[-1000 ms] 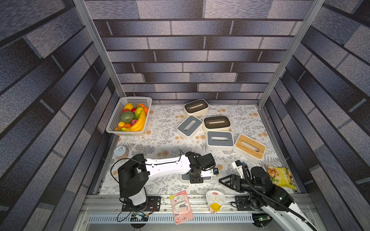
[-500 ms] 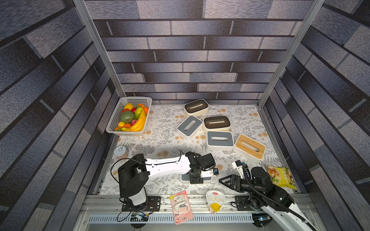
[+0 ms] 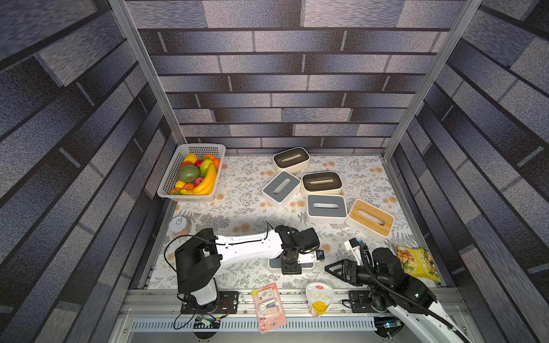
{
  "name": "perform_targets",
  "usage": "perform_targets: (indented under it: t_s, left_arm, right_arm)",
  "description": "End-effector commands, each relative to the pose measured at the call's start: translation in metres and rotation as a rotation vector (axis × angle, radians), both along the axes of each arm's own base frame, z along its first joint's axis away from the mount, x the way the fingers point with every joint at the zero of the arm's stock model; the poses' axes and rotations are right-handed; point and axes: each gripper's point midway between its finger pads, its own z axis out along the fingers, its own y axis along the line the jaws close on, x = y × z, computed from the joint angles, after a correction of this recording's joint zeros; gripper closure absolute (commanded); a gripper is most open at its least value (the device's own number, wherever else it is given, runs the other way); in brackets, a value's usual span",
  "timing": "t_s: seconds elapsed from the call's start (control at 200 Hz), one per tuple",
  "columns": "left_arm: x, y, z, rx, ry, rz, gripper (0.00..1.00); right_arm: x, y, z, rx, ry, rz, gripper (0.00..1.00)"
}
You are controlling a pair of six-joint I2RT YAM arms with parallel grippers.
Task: Stack the tissue boxes
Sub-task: Place the tissue box at the center of the board.
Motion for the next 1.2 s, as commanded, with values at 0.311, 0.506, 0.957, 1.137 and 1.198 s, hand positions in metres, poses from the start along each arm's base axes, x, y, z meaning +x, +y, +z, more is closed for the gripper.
perform_targets:
  t_s: [0.311, 0.506, 0.957, 1.137, 1.198]
  left_arm:
    - [0.005, -0.002, 0.009, 0.005, -0.029, -0.028, 0.29]
    - [0.006, -0.001, 0.010, 0.009, -0.026, -0.029, 0.28]
    - [0.007, -0.005, 0.029, -0.040, -0.025, -0.021, 0.26]
    - [0.007, -0.004, 0.039, -0.059, -0.038, -0.012, 0.25]
    - [0.007, -0.003, 0.041, -0.063, -0.035, -0.006, 0.25]
  right_arm:
    - [0.002, -0.002, -0.005, -0.008, 0.006, -0.020, 0.00]
    - [0.003, -0.002, -0.004, -0.007, 0.002, -0.023, 0.00]
    - [0.003, -0.002, -0.003, -0.009, -0.003, -0.024, 0.00]
    - [0.003, -0.003, 0.000, -0.009, -0.011, -0.024, 0.00]
    - [0.003, -0.003, 0.000, -0.010, -0.013, -0.022, 0.00]
